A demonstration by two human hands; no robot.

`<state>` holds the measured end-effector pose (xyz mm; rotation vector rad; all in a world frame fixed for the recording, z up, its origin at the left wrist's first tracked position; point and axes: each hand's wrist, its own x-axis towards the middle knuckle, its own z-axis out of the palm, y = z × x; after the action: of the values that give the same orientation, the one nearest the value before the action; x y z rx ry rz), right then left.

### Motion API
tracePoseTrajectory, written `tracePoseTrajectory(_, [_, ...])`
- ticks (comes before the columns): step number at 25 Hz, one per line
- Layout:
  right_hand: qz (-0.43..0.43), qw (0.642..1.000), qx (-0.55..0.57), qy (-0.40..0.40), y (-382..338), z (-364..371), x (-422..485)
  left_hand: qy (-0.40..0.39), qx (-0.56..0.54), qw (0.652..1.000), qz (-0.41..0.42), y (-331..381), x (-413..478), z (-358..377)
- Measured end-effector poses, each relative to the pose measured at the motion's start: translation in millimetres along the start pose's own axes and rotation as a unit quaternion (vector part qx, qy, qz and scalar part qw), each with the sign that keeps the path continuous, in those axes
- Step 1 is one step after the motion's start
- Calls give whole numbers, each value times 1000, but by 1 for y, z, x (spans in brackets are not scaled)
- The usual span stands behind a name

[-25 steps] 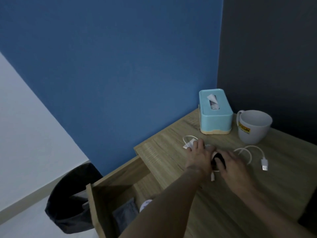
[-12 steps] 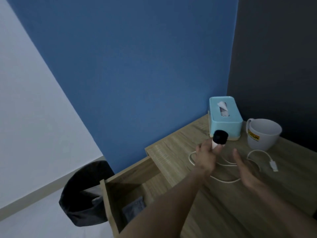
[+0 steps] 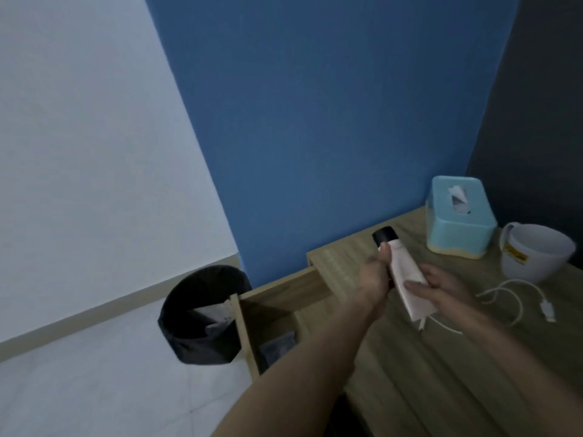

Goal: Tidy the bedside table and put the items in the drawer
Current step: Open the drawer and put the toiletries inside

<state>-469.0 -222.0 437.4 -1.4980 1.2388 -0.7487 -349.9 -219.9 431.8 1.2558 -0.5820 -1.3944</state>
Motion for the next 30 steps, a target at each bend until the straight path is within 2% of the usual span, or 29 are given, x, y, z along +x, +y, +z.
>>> tracePoseTrajectory(3, [6,998,-51,-35,3,46,-3,87,54,993,57,-2,-26,-72])
tracePoseTrajectory(5, [20,997,-65,-49,10,79,-6,187,159,964,104,-8,-43,-119])
tracePoseTrajectory(7, [29,994,-77,-72,22,117,-7,248,336,899,130,-23,-52,-165])
tracePoseTrajectory(9, [27,991,-99,-91,32,150,-11,260,525,804,102,-42,-55,-201])
tracePoseTrajectory(10, [29,987,-120,-100,39,165,-13,260,583,765,86,-53,-56,-214])
tracePoseTrajectory(11, [39,983,-143,-106,48,178,-14,255,613,744,71,-63,-56,-224])
tracePoseTrajectory(12, [53,979,-160,-112,60,190,-13,252,622,738,70,-72,-56,-232])
tracePoseTrajectory(17, [107,962,-217,-125,108,235,6,261,586,756,129,-83,-58,-241])
tracePoseTrajectory(22, [103,950,-254,-150,112,263,9,276,557,766,164,-88,-53,-244])
tracePoseTrajectory(26, [67,934,-306,-170,106,261,8,266,560,769,155,-87,-55,-243])
tracePoseTrajectory(30, [37,948,-263,-174,89,249,9,250,589,763,95,-78,-58,-238])
